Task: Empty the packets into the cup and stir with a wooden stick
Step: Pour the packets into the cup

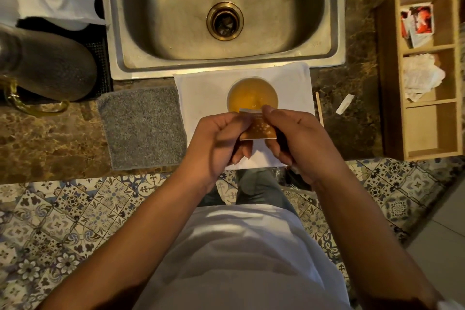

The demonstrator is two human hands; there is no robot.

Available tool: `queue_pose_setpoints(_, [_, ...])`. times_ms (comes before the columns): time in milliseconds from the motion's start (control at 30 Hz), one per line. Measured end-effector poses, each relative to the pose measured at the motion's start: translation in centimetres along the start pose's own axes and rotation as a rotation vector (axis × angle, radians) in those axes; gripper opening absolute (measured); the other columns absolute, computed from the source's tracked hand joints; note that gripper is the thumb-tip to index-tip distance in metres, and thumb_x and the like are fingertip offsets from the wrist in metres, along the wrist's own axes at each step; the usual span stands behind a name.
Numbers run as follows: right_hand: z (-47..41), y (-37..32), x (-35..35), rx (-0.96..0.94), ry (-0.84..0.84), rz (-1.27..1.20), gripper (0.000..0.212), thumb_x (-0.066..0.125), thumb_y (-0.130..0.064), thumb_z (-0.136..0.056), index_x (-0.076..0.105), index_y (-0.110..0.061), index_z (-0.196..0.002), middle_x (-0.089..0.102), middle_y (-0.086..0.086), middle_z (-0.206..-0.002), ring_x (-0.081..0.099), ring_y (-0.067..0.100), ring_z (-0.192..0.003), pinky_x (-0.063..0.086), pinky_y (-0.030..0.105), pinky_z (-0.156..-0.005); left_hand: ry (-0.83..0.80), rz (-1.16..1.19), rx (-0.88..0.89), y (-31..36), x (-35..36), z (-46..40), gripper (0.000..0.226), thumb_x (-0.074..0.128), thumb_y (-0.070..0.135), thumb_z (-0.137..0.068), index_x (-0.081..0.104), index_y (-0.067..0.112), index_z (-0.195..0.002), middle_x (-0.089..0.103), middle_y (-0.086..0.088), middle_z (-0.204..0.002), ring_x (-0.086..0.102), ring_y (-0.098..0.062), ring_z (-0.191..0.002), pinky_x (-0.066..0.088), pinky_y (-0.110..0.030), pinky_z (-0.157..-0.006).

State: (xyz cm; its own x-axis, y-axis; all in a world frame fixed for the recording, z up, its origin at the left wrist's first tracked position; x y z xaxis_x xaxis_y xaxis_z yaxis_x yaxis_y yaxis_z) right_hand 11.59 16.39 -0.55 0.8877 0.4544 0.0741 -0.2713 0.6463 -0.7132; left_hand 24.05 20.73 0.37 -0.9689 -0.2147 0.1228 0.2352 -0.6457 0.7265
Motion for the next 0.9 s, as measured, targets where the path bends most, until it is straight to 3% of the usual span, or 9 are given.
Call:
queue_pose_setpoints(200, [-0.1,0.2,0.0,0.027,0.003,-0.004,0.039,0.050,-0.025,-0.105,0.061,-0.012,-0.070,0.046,0.003,-0.050,0.035,0.011,-0.041,0.030,0.021,-0.042,0.017,0.029,-0.015,-0.1,-0.3,-0.1,0.041,0.052,0.025,-0.102,0.060,0.013,-0.063,0.053,-0.005,-0.048,0.034,-0.018,-0.044,0.028,-0.027,-0.045])
queue_pose_setpoints(467, [0.3,-0.2,-0.3,0.027,0.021,-0.056,0.038,0.051,-0.037,-0.105,0.063,-0.012,-0.079,0.052,0.010,-0.057,0.035,0.017,-0.042,0.029,0.024,-0.043,0.080,0.021,0.000,0.2,-0.6,0.2,0.031,0.053,0.019,-0.102,0.062,-0.001,-0.079,0.054,0.000,-0.049,0.042,-0.011,-0.042,0.030,-0.021,-0.043])
queue_pose_setpoints(667, [0.7,-0.6,0.0,0.011,-0.014,0.059,0.043,0.054,-0.026,-0.105,0.059,-0.018,-0.063,0.049,0.000,-0.048,0.034,0.010,-0.038,0.029,0.020,-0.042,0.079,0.053,-0.004,0.2,-0.8,0.4,0.033,0.057,0.022,-0.100,0.064,-0.005,-0.083,0.052,-0.004,-0.050,0.040,-0.017,-0.047,0.029,-0.025,-0.044])
queue_pose_setpoints(900, [1.2,-0.7,0.0,0.023,-0.007,0.030,0.035,0.055,-0.027,-0.104,0.063,-0.011,-0.073,0.048,0.003,-0.049,0.033,0.011,-0.039,0.028,0.021,-0.043,0.111,-0.019,0.006,0.6,-0.6,1.3,0.038,0.056,0.027,-0.100,0.059,0.007,-0.067,0.045,-0.007,-0.052,0.035,-0.016,-0.048,0.032,-0.023,-0.046])
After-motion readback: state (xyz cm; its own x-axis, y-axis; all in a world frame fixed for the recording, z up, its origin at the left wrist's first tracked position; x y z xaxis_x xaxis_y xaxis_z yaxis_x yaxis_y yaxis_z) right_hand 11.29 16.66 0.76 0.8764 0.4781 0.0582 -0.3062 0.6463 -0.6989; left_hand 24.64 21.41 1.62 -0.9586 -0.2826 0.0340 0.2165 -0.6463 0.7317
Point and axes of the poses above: each hand's wrist, its own z-axis away from the middle knuckle, its own x-axis out of the palm, y = z × x, the point moved 9 cm from there along -z, towards the middle knuckle
